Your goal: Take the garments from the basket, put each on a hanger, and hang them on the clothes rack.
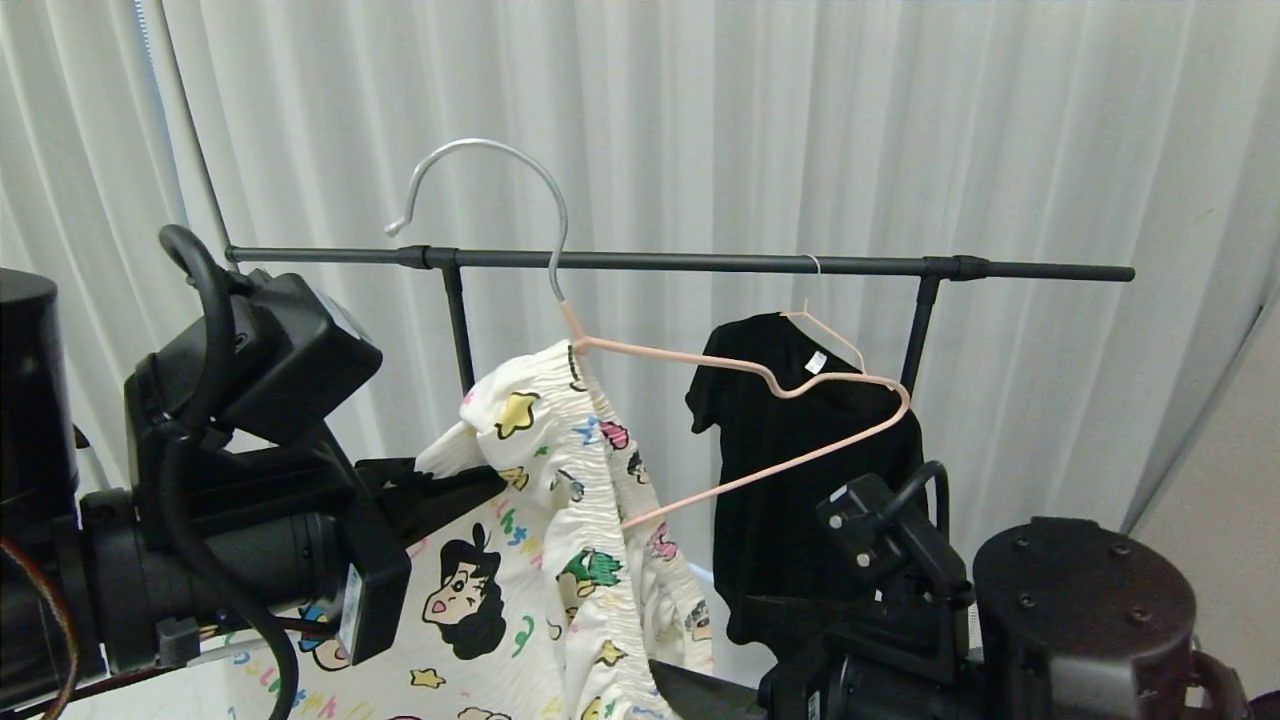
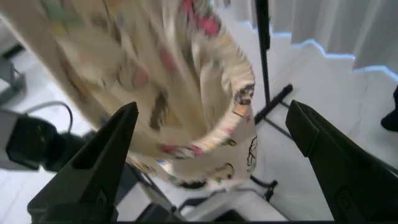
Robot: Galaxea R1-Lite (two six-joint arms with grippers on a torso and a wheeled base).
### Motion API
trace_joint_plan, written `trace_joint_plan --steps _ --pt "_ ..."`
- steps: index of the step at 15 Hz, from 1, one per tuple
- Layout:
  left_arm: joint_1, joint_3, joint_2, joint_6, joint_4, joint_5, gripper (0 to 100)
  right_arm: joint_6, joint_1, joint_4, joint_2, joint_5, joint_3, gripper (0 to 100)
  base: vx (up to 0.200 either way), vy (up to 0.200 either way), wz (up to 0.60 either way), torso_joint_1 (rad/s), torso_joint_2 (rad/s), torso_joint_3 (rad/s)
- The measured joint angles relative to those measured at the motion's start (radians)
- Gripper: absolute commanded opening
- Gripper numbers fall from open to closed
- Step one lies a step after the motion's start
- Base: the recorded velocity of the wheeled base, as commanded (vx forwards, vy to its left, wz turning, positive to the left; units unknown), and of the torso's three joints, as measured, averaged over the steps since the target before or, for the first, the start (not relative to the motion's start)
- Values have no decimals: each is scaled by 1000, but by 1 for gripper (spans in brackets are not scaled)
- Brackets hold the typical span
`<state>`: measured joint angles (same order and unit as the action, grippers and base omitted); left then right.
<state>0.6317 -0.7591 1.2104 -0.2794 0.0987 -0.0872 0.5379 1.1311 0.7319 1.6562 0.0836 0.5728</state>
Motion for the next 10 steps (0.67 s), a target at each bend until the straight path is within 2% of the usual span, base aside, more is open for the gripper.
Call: trace_joint_plan --steps 6,7,10 --pt "-1 -22 -6 -1 1 0 0 1 7 -82 47 103 -2 100 0 0 0 0 0 0" --pt "-2 -22 -8 -1 0 1 0 0 6 -83 50 123 -4 0 0 0 0 0 0 0" --pt "-6 -13 -9 -3 0 1 0 -7 -14 -84 53 160 -20 0 0 0 0 0 0 0"
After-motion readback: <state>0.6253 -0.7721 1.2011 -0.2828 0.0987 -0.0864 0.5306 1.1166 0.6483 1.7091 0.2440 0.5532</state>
